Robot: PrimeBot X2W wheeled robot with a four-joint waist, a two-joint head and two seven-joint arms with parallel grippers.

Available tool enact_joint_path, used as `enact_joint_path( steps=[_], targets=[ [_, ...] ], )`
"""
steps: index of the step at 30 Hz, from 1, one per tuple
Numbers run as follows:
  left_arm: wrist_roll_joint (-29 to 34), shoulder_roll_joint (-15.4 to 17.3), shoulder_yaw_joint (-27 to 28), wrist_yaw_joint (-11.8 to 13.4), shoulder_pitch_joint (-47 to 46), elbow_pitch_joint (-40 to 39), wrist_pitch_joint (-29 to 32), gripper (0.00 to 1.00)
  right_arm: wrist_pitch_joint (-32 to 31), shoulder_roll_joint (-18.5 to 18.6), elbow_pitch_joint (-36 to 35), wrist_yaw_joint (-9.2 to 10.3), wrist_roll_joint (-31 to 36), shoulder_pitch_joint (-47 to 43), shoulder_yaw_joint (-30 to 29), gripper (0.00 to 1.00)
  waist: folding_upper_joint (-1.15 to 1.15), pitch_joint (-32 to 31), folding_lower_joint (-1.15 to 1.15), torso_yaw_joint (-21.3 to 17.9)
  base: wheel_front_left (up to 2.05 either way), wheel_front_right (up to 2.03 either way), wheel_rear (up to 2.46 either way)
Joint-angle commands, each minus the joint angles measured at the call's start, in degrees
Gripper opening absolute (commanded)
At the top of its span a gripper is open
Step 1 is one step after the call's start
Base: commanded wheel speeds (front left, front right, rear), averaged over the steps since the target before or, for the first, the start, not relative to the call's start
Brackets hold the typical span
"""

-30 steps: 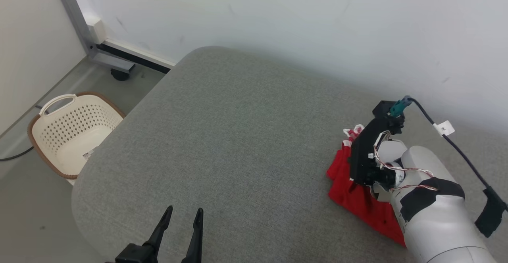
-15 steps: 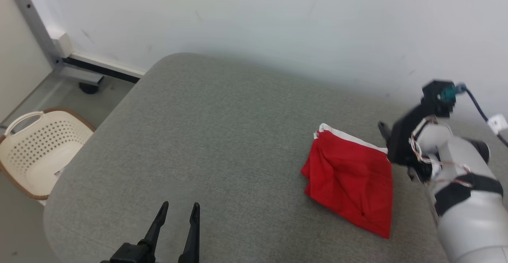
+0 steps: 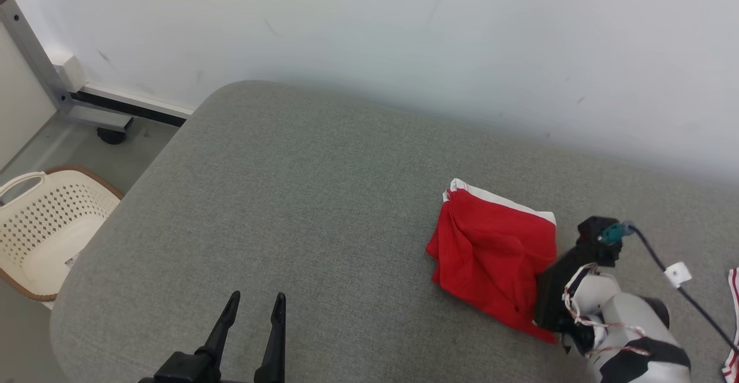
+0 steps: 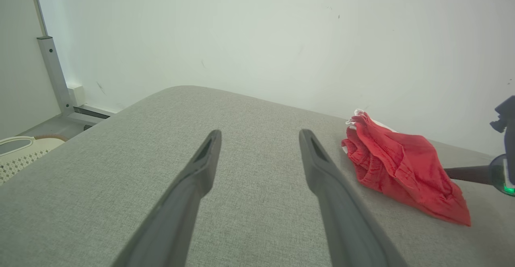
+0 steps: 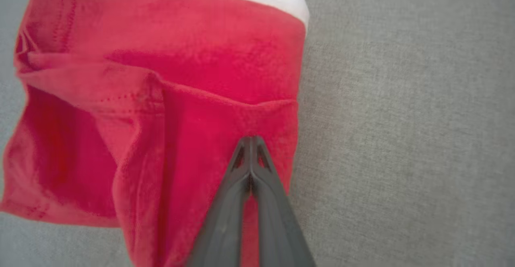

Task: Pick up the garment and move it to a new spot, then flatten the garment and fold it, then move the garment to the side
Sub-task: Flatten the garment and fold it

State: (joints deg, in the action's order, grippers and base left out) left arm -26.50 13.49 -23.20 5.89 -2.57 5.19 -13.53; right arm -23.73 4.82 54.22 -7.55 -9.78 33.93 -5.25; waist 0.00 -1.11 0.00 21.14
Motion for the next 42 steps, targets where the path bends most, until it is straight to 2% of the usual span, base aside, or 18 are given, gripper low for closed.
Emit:
enact_joint_path(
  steps=[1,6,18,21,23,24,25,26,27,30,35,38,42],
  targets=[
    [-0.1,0.3,0.1,0.1,-0.4,-0.2,0.0,1.00,-0.1,-0.5,-0.5,0.15,-0.4,-1.3,0.5,0.00,0.00,-0.1,0.00,0.2,0.00,0.00,0.00],
    [-0.4,0.6,0.4,0.4,-0.1,-0.4,0.0,1.00,-0.7,-1.8,-3.1,0.15,-3.1,-2.7,5.8,0.00,0.00,-0.4,0.00,0.3,0.00,0.00,0.00],
    [-0.8,0.8,-0.2,0.4,0.2,-0.4,0.0,1.00,-3.8,-1.9,-16.1,0.15,-22.6,-5.6,34.0,0.00,0.00,-0.7,0.00,0.4,0.00,0.00,0.00],
    [-0.8,0.9,-0.3,0.5,0.3,-0.2,0.0,1.00,-3.7,-1.9,-18.5,0.15,-26.6,-5.6,38.5,0.00,0.00,-0.9,0.00,0.6,0.00,0.00,0.00],
    [-0.9,1.0,-0.3,0.6,0.5,-0.2,0.0,1.00,-3.3,-1.9,-19.1,0.15,-27.9,-4.4,39.4,0.00,0.00,-1.1,0.00,0.6,0.00,0.00,0.00],
    [-0.9,1.0,-0.3,0.7,0.6,-0.2,0.0,1.00,-3.1,-1.9,-19.0,0.15,-27.8,-3.6,39.1,0.02,0.00,-1.3,0.00,0.6,0.00,0.00,0.00],
    [-0.9,1.1,-0.2,0.9,0.7,-0.2,0.0,1.00,-2.7,-1.9,-18.8,0.15,-27.2,-2.8,38.4,0.37,0.00,-1.5,0.00,0.4,0.00,0.00,0.00],
    [-0.9,1.2,-0.2,1.0,1.0,-0.3,0.0,1.00,-2.6,-1.9,-18.2,0.15,-26.7,-2.2,37.2,0.48,0.00,-1.7,0.00,0.3,0.00,0.00,0.00],
    [-1.0,1.3,-0.1,1.2,1.3,-0.3,0.0,1.00,-2.5,-1.9,-17.8,0.15,-25.9,-1.3,35.9,1.00,0.00,-1.9,0.00,0.1,0.00,0.00,0.00],
    [-1.2,1.6,0.2,1.6,1.9,-0.7,-0.1,1.00,-2.2,-1.9,-16.2,0.15,-21.7,1.2,29.9,1.00,0.00,-2.6,0.00,-0.8,0.00,0.00,0.00],
    [-1.3,2.0,0.2,1.8,2.9,-1.4,-0.2,1.00,-4.3,-0.7,-13.4,0.15,-11.6,2.2,16.3,1.00,0.00,-3.4,0.00,-2.2,0.00,0.00,0.00],
    [-1.3,2.1,0.1,1.9,3.0,-1.8,-0.3,1.00,-4.3,-0.2,-12.5,0.15,-3.7,0.5,6.0,1.00,0.00,-3.5,0.00,-2.7,0.00,0.00,0.00],
    [-1.3,1.8,-0.3,1.6,2.4,-2.1,-0.4,1.00,-1.8,-1.5,-14.1,0.15,7.4,-2.0,-6.2,1.00,0.00,-2.5,0.00,-2.6,0.00,0.00,0.00]
  ],
)
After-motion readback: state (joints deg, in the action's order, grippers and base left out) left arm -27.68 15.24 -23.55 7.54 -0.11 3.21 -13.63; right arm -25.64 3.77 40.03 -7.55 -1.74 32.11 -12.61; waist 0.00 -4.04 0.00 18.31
